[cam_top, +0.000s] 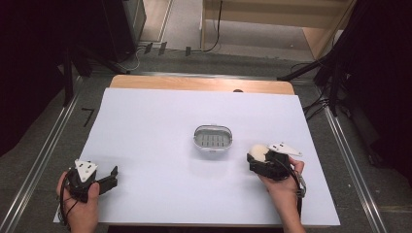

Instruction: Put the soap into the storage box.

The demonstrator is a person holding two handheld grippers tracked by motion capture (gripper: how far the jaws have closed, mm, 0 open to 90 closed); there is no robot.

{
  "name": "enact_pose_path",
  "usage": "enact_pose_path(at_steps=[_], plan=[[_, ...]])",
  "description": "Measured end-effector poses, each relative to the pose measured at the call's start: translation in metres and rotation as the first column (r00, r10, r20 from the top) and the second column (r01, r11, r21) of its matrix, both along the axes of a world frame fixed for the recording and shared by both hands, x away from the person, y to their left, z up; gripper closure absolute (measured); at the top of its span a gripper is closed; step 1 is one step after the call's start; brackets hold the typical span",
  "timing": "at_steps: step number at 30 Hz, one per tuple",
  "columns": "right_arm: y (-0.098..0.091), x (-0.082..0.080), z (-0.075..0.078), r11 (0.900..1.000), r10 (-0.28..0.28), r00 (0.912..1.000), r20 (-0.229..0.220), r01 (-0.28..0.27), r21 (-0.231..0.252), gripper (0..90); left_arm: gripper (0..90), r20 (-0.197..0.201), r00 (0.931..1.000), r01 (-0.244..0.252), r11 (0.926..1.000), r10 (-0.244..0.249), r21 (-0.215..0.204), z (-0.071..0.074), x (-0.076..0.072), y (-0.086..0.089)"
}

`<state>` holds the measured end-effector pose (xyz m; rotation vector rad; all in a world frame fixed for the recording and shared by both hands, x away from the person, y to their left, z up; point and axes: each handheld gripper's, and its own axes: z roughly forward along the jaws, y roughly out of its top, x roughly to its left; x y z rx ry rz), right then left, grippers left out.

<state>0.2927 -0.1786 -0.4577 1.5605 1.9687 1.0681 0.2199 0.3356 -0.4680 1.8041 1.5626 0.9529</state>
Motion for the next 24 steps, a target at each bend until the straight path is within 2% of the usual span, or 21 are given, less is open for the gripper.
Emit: enact_pose_path(at_steps=[24], plan=[[0.027, 0.010, 0.014, 0.9992, 0.039, 0.9991, 0.017, -0.039, 0.013, 25.2, 14.4, 0.000, 1.0000, 0.002, 1.0000, -0.002, 0.000, 0.000, 0.000, 0.000]])
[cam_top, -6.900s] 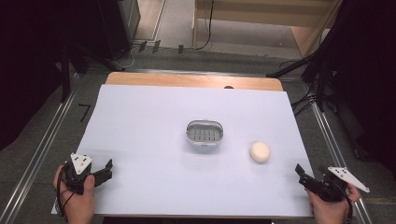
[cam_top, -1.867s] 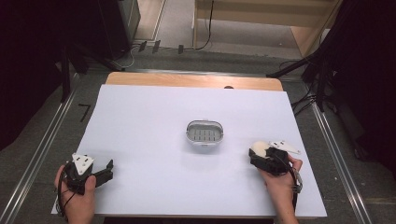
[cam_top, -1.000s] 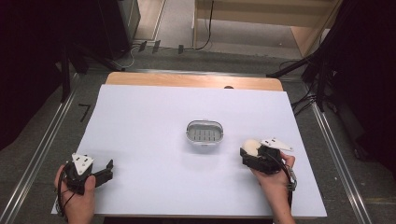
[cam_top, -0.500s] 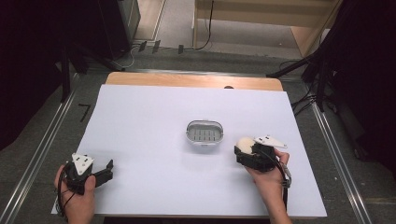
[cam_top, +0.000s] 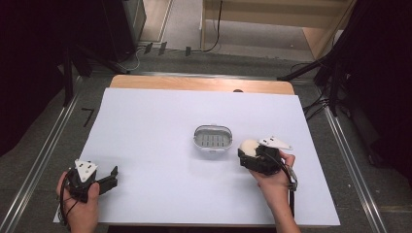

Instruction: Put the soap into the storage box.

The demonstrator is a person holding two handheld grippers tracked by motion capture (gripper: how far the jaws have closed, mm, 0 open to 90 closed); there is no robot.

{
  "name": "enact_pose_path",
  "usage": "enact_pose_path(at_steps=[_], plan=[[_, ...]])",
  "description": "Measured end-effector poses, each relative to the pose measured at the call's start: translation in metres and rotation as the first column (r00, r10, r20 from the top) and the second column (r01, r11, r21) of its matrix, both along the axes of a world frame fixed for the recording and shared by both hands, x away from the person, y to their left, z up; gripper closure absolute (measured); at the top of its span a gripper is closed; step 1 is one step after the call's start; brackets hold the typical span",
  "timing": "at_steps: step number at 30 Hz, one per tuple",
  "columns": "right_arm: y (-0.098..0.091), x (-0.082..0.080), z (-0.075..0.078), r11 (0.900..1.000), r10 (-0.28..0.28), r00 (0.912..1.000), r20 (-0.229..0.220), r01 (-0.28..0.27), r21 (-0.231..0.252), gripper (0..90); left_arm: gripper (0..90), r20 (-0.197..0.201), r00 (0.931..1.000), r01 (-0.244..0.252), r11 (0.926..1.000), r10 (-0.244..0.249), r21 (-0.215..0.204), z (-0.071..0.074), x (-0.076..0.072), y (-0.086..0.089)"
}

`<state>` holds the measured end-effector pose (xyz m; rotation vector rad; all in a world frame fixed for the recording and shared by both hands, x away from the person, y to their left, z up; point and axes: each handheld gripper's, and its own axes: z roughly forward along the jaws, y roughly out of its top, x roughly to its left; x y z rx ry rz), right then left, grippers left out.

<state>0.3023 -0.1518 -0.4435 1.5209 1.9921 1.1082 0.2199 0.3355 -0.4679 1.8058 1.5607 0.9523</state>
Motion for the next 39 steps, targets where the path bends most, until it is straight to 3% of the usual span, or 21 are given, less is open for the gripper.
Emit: enact_pose_path(at_steps=[39], plan=[[0.035, 0.019, 0.015, 0.9987, 0.049, 0.9988, 0.007, -0.050, 0.015, 25.2, 14.4, 0.001, 1.0000, 0.000, 1.0000, 0.000, -0.004, 0.000, 0.000, 0.000]])
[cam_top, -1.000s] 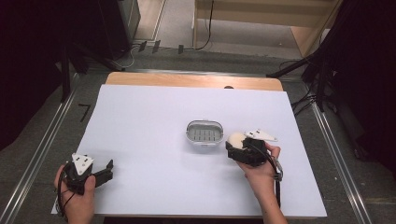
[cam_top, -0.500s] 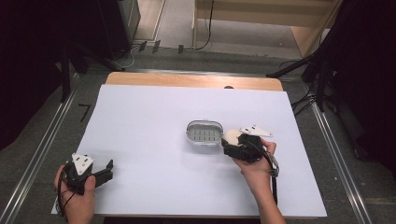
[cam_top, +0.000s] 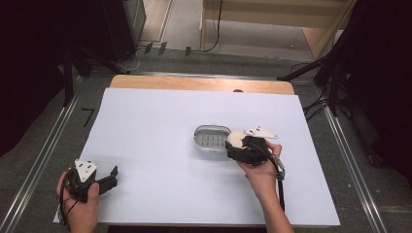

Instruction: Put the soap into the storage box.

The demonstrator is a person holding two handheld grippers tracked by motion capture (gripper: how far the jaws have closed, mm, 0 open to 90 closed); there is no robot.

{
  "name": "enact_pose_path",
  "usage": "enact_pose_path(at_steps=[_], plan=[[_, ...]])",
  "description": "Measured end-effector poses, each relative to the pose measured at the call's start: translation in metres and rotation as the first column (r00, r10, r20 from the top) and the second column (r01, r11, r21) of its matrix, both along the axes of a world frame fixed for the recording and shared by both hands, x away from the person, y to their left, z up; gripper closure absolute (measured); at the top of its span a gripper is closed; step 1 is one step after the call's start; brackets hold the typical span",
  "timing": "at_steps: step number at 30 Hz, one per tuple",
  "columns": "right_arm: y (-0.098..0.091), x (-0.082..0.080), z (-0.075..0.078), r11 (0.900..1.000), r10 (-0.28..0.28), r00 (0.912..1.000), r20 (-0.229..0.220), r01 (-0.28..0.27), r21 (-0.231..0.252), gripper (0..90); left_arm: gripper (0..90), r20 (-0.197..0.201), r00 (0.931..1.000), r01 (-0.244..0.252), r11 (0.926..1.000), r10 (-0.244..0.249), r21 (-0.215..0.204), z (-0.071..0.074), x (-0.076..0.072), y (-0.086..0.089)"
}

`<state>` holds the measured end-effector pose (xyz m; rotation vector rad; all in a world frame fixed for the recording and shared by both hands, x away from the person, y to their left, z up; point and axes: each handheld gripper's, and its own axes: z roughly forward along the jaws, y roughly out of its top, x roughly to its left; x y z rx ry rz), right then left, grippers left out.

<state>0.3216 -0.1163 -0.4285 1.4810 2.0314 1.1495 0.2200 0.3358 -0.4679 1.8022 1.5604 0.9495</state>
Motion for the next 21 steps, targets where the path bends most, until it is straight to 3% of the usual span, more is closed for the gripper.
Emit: enact_pose_path(at_steps=[21], plan=[[0.022, 0.009, 0.002, 0.9998, 0.022, 0.9998, 0.000, -0.022, 0.000, 25.2, 14.4, 0.000, 1.0000, 0.001, 1.0000, -0.001, 0.002, 0.000, 0.000, 0.000]])
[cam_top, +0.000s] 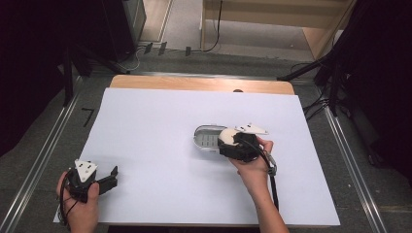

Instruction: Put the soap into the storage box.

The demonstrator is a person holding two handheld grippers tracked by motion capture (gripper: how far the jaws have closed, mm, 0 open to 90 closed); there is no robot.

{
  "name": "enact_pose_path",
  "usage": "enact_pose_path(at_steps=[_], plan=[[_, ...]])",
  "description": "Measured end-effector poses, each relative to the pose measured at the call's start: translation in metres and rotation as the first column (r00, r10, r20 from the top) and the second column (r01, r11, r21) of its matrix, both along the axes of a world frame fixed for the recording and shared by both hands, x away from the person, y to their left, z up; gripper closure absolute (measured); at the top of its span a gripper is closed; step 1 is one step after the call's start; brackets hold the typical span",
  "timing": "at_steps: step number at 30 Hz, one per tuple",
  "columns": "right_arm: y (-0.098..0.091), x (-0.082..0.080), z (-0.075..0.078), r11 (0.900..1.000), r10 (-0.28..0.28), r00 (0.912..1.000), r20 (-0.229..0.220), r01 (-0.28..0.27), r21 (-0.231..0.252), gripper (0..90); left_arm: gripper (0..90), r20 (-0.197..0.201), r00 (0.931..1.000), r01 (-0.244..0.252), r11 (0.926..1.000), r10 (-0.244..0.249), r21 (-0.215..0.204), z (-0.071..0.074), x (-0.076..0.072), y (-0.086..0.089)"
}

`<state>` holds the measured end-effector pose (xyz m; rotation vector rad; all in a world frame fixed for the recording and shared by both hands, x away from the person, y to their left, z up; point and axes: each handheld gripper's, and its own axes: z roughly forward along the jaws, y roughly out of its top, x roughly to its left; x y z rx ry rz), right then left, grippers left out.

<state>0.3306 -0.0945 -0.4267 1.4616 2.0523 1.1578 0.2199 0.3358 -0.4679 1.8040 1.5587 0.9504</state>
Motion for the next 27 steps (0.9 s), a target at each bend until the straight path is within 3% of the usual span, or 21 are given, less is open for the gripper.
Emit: enact_pose_path(at_steps=[27], plan=[[0.035, 0.015, -0.001, 0.9997, 0.022, 0.9997, -0.013, -0.021, 0.014, 25.2, 14.4, 0.002, 1.0000, 0.002, 1.0000, -0.002, -0.003, 0.000, 0.000, 0.000]])
